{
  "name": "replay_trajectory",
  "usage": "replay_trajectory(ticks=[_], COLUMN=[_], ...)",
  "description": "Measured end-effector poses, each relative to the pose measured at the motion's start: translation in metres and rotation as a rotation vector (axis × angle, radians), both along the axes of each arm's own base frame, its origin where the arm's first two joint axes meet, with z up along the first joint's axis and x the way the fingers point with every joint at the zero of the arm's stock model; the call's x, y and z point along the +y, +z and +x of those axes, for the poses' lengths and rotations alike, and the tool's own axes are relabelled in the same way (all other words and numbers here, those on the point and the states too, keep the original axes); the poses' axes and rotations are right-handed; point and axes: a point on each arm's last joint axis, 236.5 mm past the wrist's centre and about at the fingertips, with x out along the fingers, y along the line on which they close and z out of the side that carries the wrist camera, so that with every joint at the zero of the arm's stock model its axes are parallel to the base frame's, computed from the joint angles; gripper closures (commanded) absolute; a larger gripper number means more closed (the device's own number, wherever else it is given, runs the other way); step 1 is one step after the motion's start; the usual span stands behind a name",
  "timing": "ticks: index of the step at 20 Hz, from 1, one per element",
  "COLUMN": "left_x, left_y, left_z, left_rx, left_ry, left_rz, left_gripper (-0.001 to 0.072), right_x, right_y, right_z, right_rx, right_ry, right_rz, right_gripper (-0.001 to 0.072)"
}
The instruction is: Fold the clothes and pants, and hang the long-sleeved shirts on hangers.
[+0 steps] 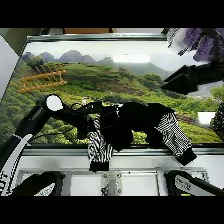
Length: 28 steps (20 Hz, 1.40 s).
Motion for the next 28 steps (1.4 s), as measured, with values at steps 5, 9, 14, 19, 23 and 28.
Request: replay_trajectory(ticks=[5,9,14,19,23,28], left_x=[0.0,0.0,0.0,0.0,0.001,0.004], left_y=[0.0,0.0,0.0,0.0,0.0,-0.002], left_z=[0.0,0.0,0.0,0.0,-0.001,-0.001], left_rx=[0.002,0.001,0.0,0.0,0.004,0.001], left_ry=[-0.001,0.0,0.001,0.001,-0.002,-0.005], left_rz=[-0.001,-0.001,-0.002,-0.002,0.004,0.016], left_gripper=[0.0688,0.0689,0.0688,0.0688,0.0688,0.0688], right_x=[-0.039,-0.037,-0.022,0.009,0.029,0.039], right_y=[-0.032,-0.063,-0.096,-0.115,-0.124,-0.128], right_z=[-0.013,-0.027,-0.039,-0.047,-0.053,-0.054], right_rx=[-0.085,-0.132,-0.138,-0.096,-0.067,-0.062], right_ry=[0.04,0.1,0.188,0.299,0.367,0.393], right_rz=[0.187,0.238,0.225,0.244,0.251,0.248], right_gripper=[0.0124,0.0124,0.0124,0.0124,0.0125,0.0125])
